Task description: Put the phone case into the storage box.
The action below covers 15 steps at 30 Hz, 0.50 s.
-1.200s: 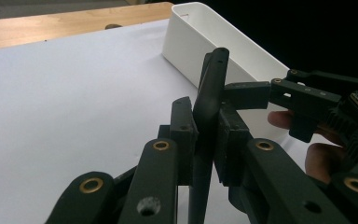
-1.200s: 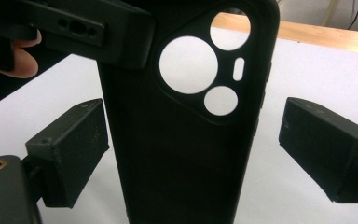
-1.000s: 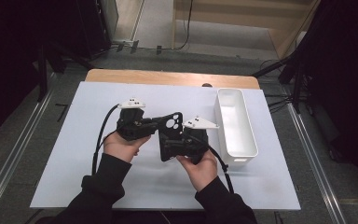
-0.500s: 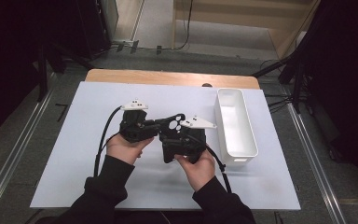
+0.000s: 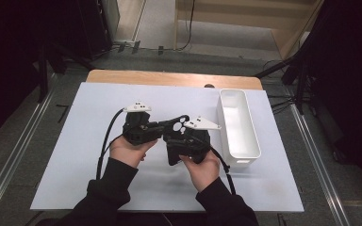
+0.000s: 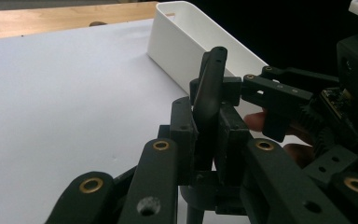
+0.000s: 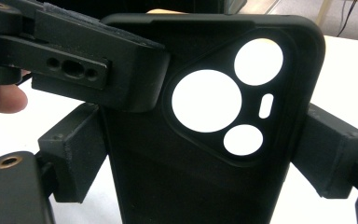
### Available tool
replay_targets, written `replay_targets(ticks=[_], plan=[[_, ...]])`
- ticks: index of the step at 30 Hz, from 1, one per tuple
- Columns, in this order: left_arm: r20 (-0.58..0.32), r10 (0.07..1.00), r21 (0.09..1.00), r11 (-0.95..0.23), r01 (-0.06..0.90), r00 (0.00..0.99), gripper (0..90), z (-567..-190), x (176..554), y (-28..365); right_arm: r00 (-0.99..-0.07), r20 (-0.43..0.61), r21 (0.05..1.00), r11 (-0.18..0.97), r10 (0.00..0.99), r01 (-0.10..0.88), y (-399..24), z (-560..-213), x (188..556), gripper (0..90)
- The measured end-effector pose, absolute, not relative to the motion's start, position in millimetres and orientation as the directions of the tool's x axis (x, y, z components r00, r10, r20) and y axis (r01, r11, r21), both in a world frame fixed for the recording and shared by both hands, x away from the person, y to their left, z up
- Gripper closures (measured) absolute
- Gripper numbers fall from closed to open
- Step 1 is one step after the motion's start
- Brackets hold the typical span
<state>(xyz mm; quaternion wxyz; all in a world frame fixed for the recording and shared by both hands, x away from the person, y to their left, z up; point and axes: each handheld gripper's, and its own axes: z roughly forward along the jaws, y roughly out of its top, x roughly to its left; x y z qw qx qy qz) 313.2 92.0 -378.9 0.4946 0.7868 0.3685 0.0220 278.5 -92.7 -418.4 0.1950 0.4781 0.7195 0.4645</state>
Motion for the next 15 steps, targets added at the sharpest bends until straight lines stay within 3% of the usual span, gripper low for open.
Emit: replay_targets(ticks=[8,15], plan=[[-0.331,0.595,0.801,-0.234,0.552,0.733,79.1,-378.2,312.5,92.7,-0.480,0.169,0.854,0.116,0.861,0.507,-93.9,-416.9,278.4,11.6],[-0.330,0.591,0.804,-0.234,0.547,0.736,73.0,-375.8,312.0,93.3,-0.491,0.150,0.858,0.134,0.858,0.495,-93.1,-416.2,277.4,11.7]])
